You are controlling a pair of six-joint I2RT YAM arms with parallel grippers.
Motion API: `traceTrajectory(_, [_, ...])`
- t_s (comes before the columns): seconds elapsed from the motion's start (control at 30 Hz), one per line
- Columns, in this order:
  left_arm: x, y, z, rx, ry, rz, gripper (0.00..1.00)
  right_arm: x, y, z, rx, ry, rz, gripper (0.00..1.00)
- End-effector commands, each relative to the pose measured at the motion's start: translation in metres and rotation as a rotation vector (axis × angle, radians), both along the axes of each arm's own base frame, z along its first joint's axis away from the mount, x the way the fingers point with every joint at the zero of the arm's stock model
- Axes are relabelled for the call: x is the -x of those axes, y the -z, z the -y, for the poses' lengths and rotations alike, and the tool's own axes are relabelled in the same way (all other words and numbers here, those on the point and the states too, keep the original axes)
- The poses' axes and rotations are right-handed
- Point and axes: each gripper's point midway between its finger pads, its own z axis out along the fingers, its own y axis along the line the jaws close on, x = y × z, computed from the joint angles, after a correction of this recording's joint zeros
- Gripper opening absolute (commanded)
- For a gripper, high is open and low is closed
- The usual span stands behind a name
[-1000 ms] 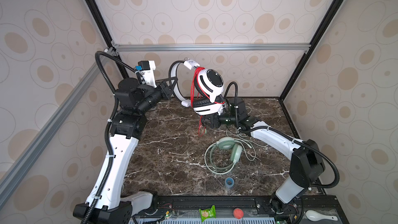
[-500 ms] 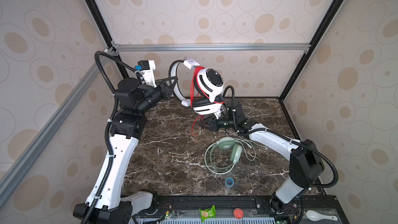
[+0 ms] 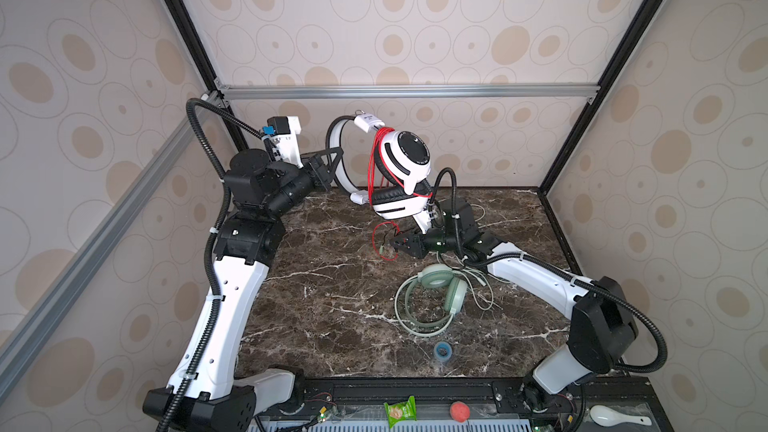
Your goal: Wrap the headphones
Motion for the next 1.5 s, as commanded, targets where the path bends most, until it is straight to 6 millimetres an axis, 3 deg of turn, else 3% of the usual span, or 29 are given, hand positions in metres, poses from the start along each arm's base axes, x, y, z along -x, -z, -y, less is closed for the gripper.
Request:
traceTrajectory(0.0, [0.012, -0.035, -0.003, 0.057, 0.008, 0.089, 0.0, 0.007, -0.009, 0.006, 0.007, 0.01, 0.039, 0.29])
traceTrajectory(0.17, [0.012, -0.034, -0.001, 0.063, 0.02, 0.088, 0.0, 0.005, -0.012, 0.006, 0.009, 0.01, 0.043, 0.3])
traceTrajectory(0.33, [0.014, -0.038, 0.0, 0.076, 0.027, 0.095, 0.0, -0.003, -0.011, 0.011, 0.047, 0.063, 0.053, 0.52])
traceTrajectory(0.57, [0.017, -0.036, 0.0, 0.07, 0.03, 0.09, 0.0, -0.009, -0.017, 0.028, 0.118, 0.141, 0.103, 0.63])
traceTrajectory(0.77, [0.016, -0.038, 0.0, 0.076, 0.034, 0.095, 0.0, -0.006, -0.016, 0.028, 0.119, 0.135, 0.101, 0.59])
traceTrajectory(1.1, [0.013, -0.042, 0.002, 0.092, 0.041, 0.098, 0.0, 0.006, -0.011, 0.007, 0.085, 0.061, 0.081, 0.4])
traceTrajectory(1.2, [0.014, -0.045, 0.002, 0.096, 0.046, 0.102, 0.0, 0.007, -0.006, 0.006, 0.095, 0.063, 0.075, 0.4])
traceTrajectory(1.33, [0.014, -0.044, 0.003, 0.105, 0.052, 0.099, 0.0, 0.003, -0.007, 0.004, 0.091, 0.07, 0.089, 0.47])
traceTrajectory(1.47, [0.013, -0.041, 0.002, 0.114, 0.049, 0.09, 0.0, 0.002, -0.012, -0.004, 0.069, 0.04, 0.09, 0.46])
